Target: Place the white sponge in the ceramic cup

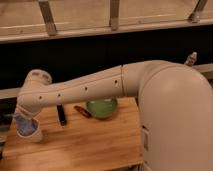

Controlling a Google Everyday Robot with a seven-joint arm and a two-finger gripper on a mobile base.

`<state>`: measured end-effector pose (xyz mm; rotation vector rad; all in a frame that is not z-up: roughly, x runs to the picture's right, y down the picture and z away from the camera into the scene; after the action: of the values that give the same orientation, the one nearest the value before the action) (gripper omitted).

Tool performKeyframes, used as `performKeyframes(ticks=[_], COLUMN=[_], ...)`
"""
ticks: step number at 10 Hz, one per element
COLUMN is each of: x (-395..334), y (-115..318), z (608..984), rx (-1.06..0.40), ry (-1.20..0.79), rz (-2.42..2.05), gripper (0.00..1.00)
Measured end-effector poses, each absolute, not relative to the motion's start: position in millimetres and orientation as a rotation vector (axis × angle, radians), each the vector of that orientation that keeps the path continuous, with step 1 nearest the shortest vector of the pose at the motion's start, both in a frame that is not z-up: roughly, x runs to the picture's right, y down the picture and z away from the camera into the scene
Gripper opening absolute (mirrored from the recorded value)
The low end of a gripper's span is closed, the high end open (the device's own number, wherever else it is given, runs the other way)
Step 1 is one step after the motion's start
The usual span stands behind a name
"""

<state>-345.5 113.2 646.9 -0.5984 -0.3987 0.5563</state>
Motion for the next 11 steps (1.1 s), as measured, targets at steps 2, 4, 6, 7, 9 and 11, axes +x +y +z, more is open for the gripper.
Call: performKeyframes(ticks=[2, 4, 6, 7, 9, 11], x=[-343.2, -338.1, -339.4, -339.9, -339.9, -339.9], y=[126.4, 137.9, 139.1, 139.4, 139.5, 139.3], z=[658.3, 667.3, 666.8, 666.4, 666.3, 666.2], rx=[-0.616, -0.630, -0.630, -0.632, -0.632, -0.631], ry=[-0.430, -0.453, -0.455, -0.455, -0.456, -0.456], rz=[0.555, 0.539, 0.535, 0.534, 0.534, 0.534], gripper=[0.00, 0.02, 0.02, 0.02, 0.02, 0.02])
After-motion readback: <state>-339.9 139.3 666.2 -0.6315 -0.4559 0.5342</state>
